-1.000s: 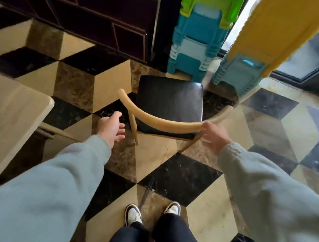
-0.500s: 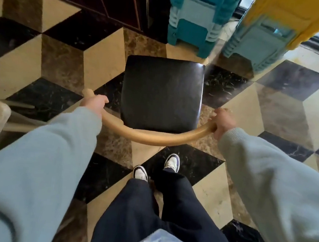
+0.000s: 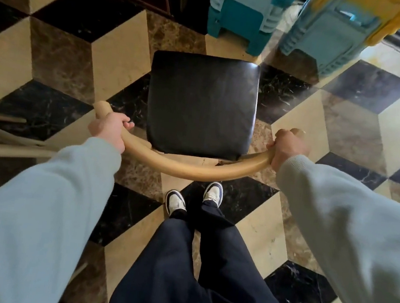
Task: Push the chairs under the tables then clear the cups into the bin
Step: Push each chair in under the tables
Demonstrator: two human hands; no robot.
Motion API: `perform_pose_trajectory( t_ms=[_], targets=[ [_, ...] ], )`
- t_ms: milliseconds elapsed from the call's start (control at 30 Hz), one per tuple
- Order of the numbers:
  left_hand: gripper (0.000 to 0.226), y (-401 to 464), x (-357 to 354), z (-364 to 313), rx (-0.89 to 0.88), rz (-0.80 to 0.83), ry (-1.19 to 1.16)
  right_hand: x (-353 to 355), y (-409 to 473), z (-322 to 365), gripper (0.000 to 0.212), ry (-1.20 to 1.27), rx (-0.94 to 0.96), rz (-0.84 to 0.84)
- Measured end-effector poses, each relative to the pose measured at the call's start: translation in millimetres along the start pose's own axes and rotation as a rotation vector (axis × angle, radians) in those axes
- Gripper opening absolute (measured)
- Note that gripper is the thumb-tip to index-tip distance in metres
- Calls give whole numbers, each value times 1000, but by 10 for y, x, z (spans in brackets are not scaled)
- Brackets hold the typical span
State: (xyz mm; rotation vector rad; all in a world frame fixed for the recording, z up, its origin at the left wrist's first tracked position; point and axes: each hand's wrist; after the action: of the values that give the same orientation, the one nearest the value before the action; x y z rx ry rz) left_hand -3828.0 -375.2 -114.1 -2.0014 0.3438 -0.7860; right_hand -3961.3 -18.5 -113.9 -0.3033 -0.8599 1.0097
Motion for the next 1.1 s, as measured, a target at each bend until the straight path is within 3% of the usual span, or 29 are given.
perform_pose_trajectory(
  t_ms=[267,433,600,833,933,1000,1033,1100],
  targets=[
    [30,-114,437,582,7,-32,-49,138,-273,-106,14,-64,76,75],
    [12,-95,853,978,71,-72,-153,13,-492,-114,9,-118,104,128],
    [47,-236,1379,1623,129,-210,-305,-112,-715,-246,17,-283,182,261],
    [24,-658,1925,2494,275,-407,-621,-429,-1286,-409,14,-399,305,517],
    [44,-707,2190,2876,306,-449,-729,-524,-1530,-592,20,-515,356,599],
    [58,-693,2421,3135,334,-493,-810,-639,-1736,-748,30,-572,386,741],
    [52,-700,2494,3226,353,-516,-825,-693,-1804,-810,37,-579,378,787],
    [19,-742,2658,3389,406,-551,-837,-794,-1995,-945,37,-619,388,797]
  ],
)
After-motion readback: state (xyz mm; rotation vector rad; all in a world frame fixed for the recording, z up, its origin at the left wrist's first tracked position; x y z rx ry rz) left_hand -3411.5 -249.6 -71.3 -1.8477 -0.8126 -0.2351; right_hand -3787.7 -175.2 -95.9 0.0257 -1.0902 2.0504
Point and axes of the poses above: each hand's wrist, its own y-axis towards the middle knuckle, its own x-axis out of the back of the hand, z = x × y, and after that the axes turned 6 degrees about x, right-handed
